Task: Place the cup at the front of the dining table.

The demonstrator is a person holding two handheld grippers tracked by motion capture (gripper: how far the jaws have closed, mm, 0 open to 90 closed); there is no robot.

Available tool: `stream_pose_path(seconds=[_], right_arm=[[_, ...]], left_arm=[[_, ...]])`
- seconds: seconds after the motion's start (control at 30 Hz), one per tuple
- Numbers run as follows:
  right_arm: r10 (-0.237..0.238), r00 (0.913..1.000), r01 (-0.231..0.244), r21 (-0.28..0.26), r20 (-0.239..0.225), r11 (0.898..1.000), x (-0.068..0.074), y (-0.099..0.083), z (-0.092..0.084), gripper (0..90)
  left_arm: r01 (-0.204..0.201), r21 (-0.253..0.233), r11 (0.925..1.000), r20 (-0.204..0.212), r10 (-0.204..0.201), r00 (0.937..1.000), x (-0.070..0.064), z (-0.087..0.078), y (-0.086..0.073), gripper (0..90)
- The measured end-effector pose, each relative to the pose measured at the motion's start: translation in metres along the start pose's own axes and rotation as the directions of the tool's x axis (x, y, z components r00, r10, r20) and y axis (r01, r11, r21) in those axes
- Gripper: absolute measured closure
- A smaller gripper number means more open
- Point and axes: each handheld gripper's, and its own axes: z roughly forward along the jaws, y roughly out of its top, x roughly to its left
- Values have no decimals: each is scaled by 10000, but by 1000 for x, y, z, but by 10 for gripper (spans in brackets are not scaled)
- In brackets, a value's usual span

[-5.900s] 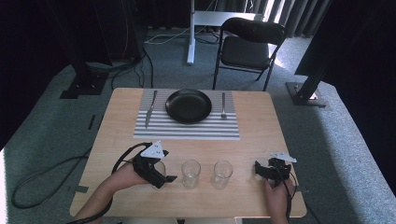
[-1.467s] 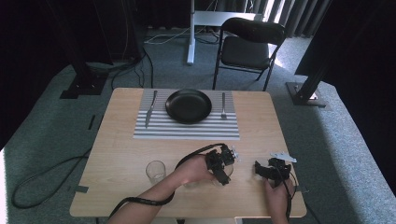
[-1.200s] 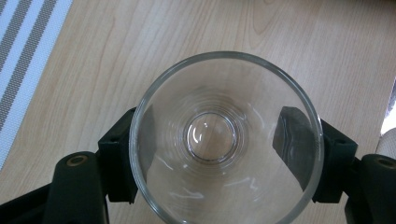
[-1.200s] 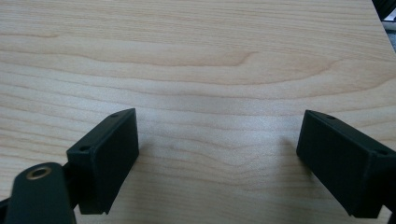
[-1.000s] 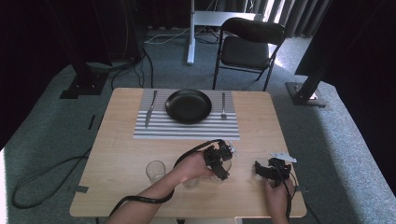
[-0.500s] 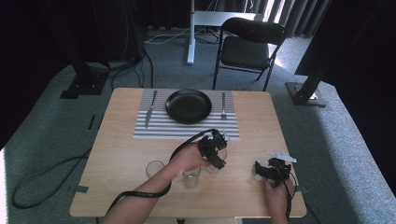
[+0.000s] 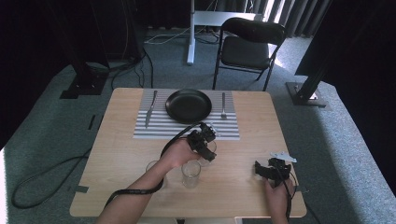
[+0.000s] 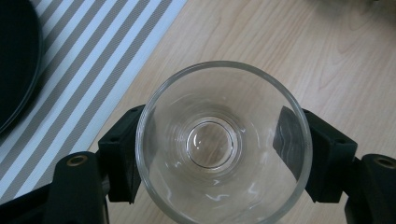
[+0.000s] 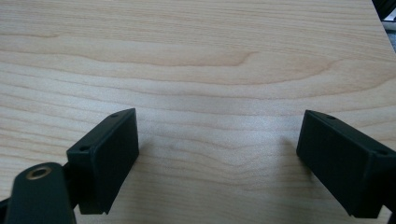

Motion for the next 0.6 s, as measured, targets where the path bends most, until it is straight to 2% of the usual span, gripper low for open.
stream_pose_path(seconds=[0.6], right_arm=[[14,10000,-14,9,0,10000,0,0,0,124]], left_arm=[[676,-17,9977,-530,-676,9963,25,-20,-28,286]])
